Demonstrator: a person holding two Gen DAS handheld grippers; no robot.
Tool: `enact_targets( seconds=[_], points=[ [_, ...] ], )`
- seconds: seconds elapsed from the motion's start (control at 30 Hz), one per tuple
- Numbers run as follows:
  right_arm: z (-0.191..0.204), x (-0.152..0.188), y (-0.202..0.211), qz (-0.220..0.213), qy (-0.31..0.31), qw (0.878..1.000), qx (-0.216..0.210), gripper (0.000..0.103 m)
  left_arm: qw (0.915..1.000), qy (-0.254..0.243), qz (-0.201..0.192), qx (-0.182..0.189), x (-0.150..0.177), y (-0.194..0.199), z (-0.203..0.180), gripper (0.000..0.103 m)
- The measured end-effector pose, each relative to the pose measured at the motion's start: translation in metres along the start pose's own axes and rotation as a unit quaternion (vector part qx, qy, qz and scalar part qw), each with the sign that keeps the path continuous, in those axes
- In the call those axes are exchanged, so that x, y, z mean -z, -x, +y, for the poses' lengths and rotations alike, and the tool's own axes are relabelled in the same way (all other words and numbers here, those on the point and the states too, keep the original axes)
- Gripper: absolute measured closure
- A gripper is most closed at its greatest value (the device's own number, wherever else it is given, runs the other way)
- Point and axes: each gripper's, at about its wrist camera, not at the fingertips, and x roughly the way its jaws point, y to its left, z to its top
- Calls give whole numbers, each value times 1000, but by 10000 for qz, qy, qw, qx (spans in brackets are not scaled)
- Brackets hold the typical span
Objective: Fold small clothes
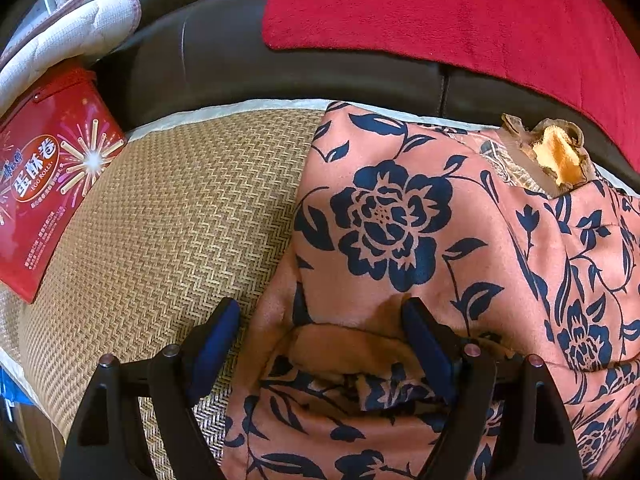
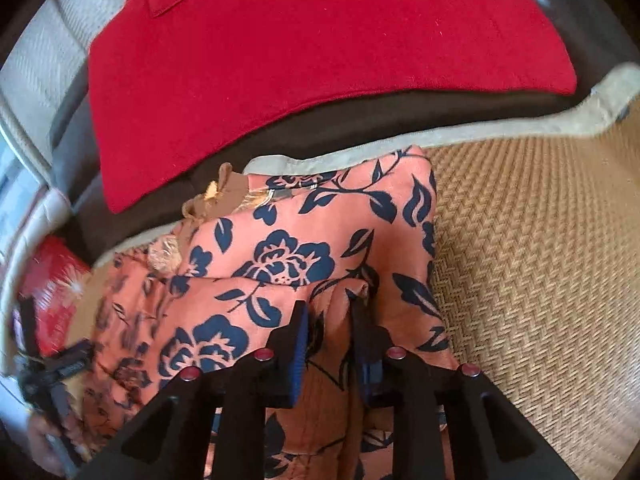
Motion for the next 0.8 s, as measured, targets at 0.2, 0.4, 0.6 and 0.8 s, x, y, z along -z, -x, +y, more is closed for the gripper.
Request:
enact_targets(
  seconds=[0.2,0.4,0.6,0.8],
  points=[
    [18,3,13,-491,310,9970,510,95,9991,-10,-284,-302,-1,10,-2,19],
    [22,-2,15,-1094,300,9887,984,95,9970,113,-669,-365,-6,24,5,19],
    [-11,-9,-3,-1010,-454,9825,1496,96,9989,-204,-193,-382,-1,3,-8,18],
    [-16,-13,25,-1024,-897,9906,156,91,9986,-74,-391,-362,-3,18,-1,18]
  ],
)
